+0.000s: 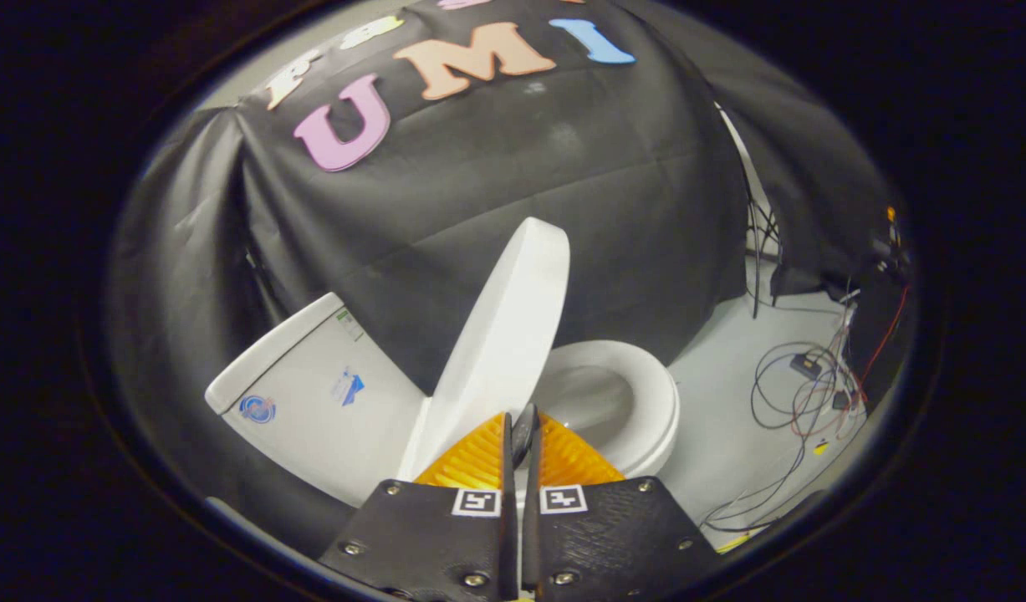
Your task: Open the toilet lid.
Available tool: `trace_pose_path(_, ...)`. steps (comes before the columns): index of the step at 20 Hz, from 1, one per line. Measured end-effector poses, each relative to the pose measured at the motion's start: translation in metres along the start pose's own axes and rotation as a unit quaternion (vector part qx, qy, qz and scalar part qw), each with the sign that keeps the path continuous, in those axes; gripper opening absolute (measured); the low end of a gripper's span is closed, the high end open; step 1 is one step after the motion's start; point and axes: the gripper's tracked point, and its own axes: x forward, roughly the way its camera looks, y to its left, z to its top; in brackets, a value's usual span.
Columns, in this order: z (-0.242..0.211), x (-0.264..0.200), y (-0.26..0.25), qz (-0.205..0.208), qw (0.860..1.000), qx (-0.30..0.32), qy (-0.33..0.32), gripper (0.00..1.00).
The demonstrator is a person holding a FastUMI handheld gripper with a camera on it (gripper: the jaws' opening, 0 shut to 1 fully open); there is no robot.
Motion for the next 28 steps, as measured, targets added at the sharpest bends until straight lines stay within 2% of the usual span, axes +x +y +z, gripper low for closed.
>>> trace_pose_path(3, 0.007, -0.005, 0.019, 0.009, 0.999, -0.038, -0.017, 0.03)
trace_pose_path(12, 0.021, -0.014, 0.056, 0.041, 0.998, -0.016, -0.045, 0.03)
trace_pose_path(28, 0.033, -0.020, 0.158, 0.106, 0.987, -0.087, -0.085, 0.03)
